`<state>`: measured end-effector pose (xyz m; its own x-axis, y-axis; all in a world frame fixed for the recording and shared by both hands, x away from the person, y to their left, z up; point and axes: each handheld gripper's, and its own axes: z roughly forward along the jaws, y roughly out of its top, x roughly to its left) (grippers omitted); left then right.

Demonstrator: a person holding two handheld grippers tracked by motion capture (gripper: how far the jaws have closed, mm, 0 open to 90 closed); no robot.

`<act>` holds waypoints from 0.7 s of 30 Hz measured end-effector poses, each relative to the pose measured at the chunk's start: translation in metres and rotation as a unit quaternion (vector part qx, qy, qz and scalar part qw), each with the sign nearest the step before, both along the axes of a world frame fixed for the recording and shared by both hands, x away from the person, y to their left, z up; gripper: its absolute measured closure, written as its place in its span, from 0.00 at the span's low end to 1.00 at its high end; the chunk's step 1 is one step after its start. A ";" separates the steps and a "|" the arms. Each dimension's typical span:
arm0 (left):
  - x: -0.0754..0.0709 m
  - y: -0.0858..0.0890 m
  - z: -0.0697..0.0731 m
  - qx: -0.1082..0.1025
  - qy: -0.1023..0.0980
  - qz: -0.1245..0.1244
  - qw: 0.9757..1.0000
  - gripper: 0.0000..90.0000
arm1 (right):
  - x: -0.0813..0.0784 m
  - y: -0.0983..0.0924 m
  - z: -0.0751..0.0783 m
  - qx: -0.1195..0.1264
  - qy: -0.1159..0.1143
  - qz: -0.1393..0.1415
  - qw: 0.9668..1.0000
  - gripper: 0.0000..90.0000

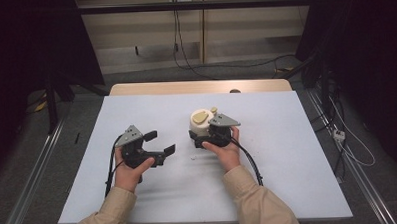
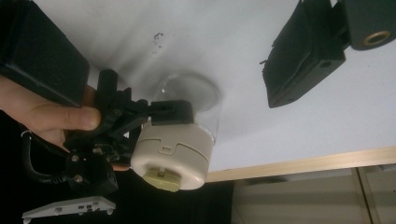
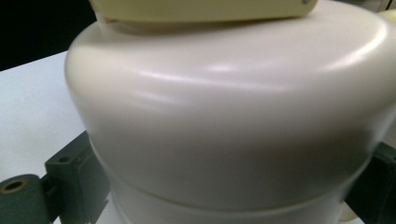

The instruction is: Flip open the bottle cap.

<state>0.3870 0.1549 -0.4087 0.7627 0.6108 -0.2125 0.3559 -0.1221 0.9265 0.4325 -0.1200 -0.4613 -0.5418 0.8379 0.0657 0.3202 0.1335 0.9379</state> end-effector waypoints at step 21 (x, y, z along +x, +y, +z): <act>0.019 -0.017 0.007 0.012 0.015 -0.009 1.000 0.26 | 0.000 0.000 0.000 0.000 0.001 0.000 1.000 0.05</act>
<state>0.4060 0.1379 -0.4021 0.7670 0.6020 -0.2220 0.3817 -0.1499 0.9121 0.4324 -0.1200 -0.4615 -0.5409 0.8384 0.0671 0.3229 0.1334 0.9370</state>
